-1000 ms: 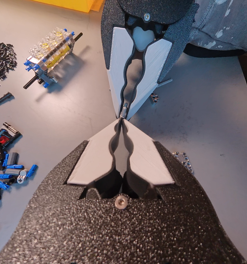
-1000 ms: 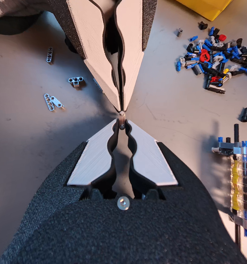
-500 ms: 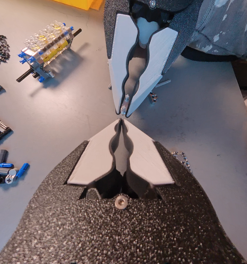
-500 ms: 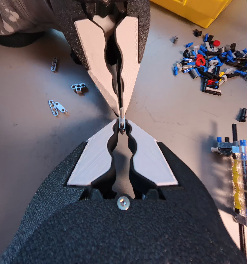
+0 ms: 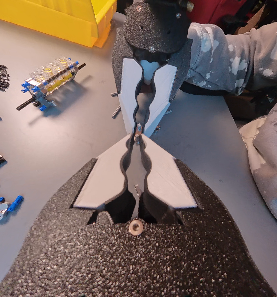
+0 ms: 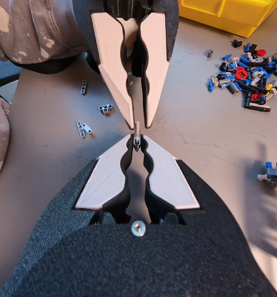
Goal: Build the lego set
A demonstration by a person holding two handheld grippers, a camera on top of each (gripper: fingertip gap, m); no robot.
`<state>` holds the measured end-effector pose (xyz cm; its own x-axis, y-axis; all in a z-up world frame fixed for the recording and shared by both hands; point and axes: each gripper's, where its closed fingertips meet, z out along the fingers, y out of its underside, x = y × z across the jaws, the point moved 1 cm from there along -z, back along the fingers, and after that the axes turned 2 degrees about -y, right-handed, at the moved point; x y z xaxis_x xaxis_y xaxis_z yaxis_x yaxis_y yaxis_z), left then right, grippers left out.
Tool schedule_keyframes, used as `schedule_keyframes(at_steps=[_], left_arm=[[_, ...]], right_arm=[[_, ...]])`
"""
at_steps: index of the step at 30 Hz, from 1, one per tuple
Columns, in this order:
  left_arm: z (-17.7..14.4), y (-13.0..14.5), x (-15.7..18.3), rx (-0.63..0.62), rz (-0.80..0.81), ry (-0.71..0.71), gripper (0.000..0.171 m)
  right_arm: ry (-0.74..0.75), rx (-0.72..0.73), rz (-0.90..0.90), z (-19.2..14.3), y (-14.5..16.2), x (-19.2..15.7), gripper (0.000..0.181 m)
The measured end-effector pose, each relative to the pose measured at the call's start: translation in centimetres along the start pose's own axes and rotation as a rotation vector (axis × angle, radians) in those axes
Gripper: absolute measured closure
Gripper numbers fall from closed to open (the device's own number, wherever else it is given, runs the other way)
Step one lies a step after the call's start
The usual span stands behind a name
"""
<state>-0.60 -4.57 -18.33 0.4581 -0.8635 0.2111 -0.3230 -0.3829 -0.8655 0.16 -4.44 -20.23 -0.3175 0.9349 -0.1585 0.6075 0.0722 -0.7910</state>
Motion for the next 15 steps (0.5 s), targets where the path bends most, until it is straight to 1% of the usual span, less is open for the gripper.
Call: schedule_keyframes(at_steps=[4,6,8,11,13,15], left_arm=[[-0.1,-0.1,0.1,0.01,-0.004,0.003,0.168],[-0.6,-1.0,-0.3,0.083,-0.067,0.011,0.169],[-1.8,-2.4,-0.8,0.205,-0.163,0.037,0.169],[-4.1,-4.9,-1.7,0.434,-0.332,0.1,0.169],[-5.4,-6.0,-2.3,0.566,-0.434,0.139,0.169],[-6.3,-6.6,-2.6,0.666,-0.52,0.179,0.169]], right_arm=[[-0.005,0.024,0.008,-0.3,-0.3,0.0,0.176],[0.002,0.077,0.019,-1.0,-1.0,0.3,0.175],[0.01,0.177,0.023,-2.0,-2.2,0.7,0.17],[0.029,0.332,0.024,-3.8,-4.1,1.2,0.161],[0.089,0.405,-0.007,-4.8,-5.1,1.8,0.161],[0.155,0.456,-0.059,-5.4,-6.0,1.9,0.162]])
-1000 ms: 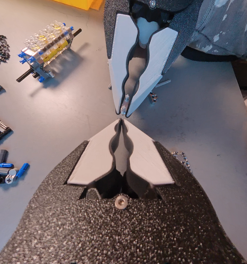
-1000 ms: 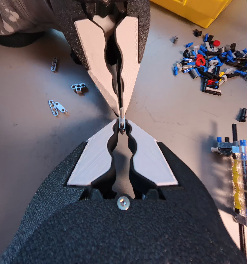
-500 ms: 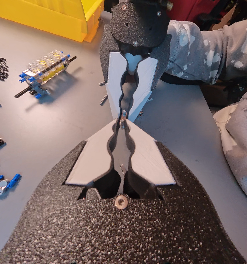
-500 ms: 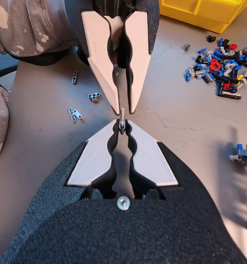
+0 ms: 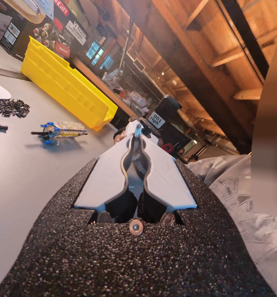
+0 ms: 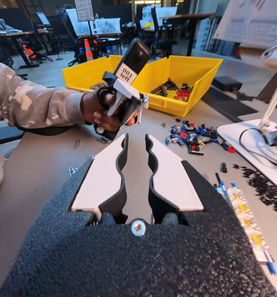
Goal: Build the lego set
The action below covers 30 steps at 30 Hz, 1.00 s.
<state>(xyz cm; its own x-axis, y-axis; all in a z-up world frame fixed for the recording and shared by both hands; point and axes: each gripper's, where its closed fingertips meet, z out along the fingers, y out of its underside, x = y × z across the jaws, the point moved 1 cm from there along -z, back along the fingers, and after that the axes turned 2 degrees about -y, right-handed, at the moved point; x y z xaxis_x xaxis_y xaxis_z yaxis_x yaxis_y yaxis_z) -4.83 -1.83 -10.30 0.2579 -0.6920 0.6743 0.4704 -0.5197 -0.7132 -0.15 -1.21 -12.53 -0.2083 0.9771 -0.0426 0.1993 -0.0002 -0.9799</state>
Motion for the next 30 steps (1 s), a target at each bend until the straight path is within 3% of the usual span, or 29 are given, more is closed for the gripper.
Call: schedule_keyframes(at_steps=[6,13,16,20,25,30], left_arm=[[0.2,-0.3,0.2,0.113,-0.107,0.013,0.169],[1.0,0.7,0.5,0.063,-0.02,-0.021,0.169],[1.0,1.9,-0.2,-0.088,0.183,-0.131,0.169],[0.7,4.4,-1.5,-0.367,0.498,-0.283,0.169],[0.6,6.5,-2.5,-0.527,0.624,-0.337,0.169],[0.3,7.6,-3.1,-0.622,0.691,-0.371,0.169]], right_arm=[[0.078,0.072,-0.063,0.0,-1.8,-0.2,0.165],[0.076,0.068,-0.023,0.1,-1.6,0.0,0.178],[0.082,0.036,-0.031,-0.1,-1.2,0.3,0.169],[0.044,-0.144,-0.096,0.4,1.5,-0.3,0.166],[0.028,-0.314,-0.197,1.2,4.6,-0.9,0.175],[0.019,-0.358,-0.236,1.6,5.5,-1.2,0.174]])
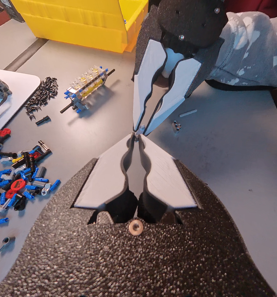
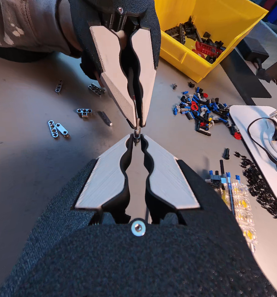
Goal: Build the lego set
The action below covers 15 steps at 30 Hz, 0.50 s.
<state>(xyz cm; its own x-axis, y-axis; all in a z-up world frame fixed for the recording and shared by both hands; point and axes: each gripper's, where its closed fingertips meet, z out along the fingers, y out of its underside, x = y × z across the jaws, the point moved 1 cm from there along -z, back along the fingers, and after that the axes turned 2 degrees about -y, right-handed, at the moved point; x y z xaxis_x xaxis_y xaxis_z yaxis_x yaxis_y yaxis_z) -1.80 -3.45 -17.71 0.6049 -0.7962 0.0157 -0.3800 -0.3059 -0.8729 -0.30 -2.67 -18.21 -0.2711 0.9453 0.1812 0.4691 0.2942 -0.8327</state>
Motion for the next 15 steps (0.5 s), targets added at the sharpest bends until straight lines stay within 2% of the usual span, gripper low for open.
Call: schedule_keyframes(at_steps=[10,15], left_arm=[[0.0,0.1,0.0,-0.024,-0.02,0.002,0.169],[0.6,1.8,0.2,-0.065,-0.08,0.067,0.161]], right_arm=[[-0.05,-0.005,0.077,0.3,0.1,-0.2,0.175],[-0.085,-0.028,0.128,0.9,1.0,-0.5,0.175]])
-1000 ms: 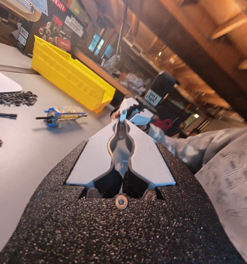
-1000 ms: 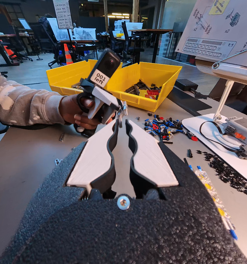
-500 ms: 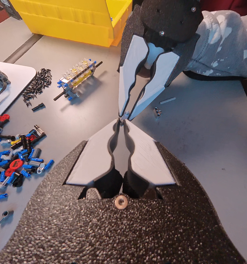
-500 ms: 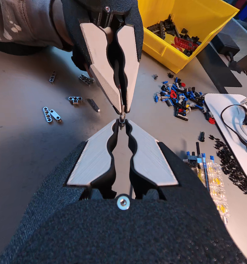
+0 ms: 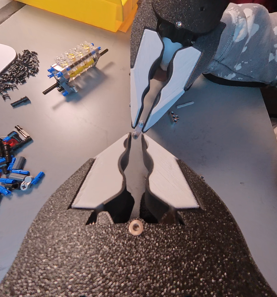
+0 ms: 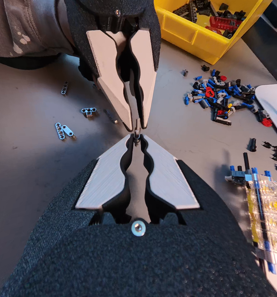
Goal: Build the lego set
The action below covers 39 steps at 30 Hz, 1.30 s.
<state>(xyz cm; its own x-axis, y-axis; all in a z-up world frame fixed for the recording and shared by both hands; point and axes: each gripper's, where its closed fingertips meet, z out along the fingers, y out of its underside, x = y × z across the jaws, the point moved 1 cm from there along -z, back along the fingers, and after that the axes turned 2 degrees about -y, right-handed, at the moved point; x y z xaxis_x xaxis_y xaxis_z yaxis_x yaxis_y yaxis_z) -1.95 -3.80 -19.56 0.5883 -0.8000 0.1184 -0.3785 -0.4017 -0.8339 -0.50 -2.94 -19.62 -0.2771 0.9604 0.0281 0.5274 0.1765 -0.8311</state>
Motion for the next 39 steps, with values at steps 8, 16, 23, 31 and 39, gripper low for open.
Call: schedule_keyframes(at_steps=[8,16,23,31,39], left_arm=[[0.0,-0.1,0.5,0.016,0.053,0.023,0.167],[-0.5,-1.1,1.1,0.094,0.043,0.076,0.166],[-0.4,-1.0,1.4,0.057,0.103,0.057,0.166],[1.6,1.9,1.4,-0.131,0.096,0.042,0.167],[0.8,0.6,1.4,-0.088,0.077,0.045,0.166]], right_arm=[[-0.056,0.083,0.036,-0.8,-1.0,-0.3,0.175],[-0.096,0.116,0.042,-1.2,-1.4,-0.8,0.175],[-0.1,0.093,0.024,-1.2,-1.3,-1.0,0.175],[-0.113,-0.106,0.027,0.7,1.8,-1.4,0.176],[-0.097,-0.053,0.038,-0.1,0.6,-1.2,0.176]])
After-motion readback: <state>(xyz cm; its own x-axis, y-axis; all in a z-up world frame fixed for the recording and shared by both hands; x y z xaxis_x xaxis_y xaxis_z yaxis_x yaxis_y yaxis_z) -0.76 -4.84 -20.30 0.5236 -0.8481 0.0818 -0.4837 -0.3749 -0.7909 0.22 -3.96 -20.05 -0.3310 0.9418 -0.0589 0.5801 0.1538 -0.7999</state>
